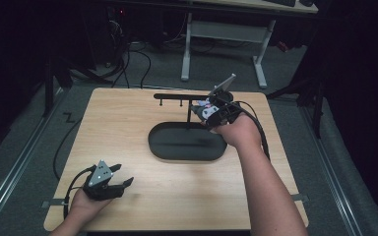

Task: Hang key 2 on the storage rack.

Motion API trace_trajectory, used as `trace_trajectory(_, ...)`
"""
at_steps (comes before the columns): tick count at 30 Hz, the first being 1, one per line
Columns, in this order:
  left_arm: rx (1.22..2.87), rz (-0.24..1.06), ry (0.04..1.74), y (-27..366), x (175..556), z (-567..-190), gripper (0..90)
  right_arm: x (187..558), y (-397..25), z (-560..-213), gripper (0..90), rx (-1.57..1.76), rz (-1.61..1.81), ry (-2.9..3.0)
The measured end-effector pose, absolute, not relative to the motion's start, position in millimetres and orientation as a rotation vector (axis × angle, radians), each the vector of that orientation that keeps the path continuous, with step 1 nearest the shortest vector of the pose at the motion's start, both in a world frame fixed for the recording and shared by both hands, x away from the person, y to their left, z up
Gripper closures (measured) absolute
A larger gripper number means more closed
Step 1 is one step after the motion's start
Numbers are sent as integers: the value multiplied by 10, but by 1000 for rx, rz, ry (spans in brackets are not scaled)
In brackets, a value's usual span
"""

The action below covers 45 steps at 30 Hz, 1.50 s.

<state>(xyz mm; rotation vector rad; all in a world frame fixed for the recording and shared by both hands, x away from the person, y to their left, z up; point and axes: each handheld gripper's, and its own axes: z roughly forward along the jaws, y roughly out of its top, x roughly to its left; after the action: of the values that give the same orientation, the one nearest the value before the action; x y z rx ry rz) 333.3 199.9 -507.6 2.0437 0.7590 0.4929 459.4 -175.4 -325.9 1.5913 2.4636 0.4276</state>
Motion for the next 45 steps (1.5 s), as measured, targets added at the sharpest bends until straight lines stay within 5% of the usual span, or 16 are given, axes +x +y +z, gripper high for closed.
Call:
trace_trajectory(24,2065,489,745,1967,3331,-5091,337,4671,-1762,-3774,465,1630,402,2498)
trace_trajectory(33,2073,477,737,1951,3331,-5098,341,4712,-1708,-3816,273,1634,431,2450)
trace_trajectory(45,2077,476,737,1945,3328,-5098,341,4631,-1775,-3837,268,1654,449,2445)
